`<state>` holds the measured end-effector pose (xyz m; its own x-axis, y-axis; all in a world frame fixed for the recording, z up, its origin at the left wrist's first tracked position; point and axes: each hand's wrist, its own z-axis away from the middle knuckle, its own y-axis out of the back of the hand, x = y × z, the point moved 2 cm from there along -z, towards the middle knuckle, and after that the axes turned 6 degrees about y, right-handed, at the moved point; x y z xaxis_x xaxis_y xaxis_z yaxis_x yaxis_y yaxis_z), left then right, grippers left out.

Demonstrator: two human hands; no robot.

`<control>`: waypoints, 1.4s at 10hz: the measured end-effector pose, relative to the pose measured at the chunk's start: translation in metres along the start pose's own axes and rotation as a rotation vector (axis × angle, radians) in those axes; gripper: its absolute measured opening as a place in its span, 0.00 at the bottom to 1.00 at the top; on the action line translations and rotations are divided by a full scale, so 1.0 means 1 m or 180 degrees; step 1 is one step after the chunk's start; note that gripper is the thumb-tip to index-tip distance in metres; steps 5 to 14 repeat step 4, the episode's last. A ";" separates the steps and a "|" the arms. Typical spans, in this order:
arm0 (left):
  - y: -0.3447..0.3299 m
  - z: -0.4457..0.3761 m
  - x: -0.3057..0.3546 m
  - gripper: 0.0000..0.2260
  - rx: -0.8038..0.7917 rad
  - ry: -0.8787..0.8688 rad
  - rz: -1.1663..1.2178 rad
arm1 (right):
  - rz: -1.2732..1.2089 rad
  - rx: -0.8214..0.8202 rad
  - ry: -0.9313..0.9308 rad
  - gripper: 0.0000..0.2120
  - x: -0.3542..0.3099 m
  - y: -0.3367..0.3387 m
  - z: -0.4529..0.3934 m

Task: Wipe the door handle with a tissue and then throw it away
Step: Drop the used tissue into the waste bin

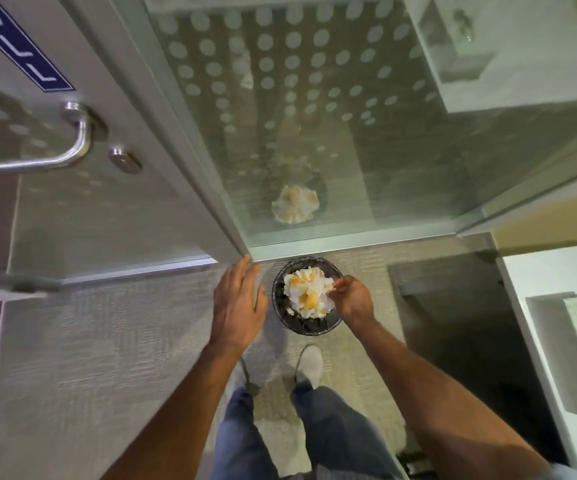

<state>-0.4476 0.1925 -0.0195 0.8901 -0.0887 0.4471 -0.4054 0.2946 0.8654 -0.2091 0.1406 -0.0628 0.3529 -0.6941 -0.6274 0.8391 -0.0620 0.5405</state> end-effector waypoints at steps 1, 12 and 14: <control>-0.050 0.008 0.002 0.22 -0.0518 0.0092 -0.0126 | -0.0514 0.0107 -0.0121 0.04 0.025 -0.007 -0.020; -0.118 -0.002 0.003 0.24 -0.1010 0.0196 -0.0354 | -0.2074 0.0155 -0.0859 0.14 0.075 -0.028 -0.065; -0.118 -0.002 0.003 0.24 -0.1010 0.0196 -0.0354 | -0.2074 0.0155 -0.0859 0.14 0.075 -0.028 -0.065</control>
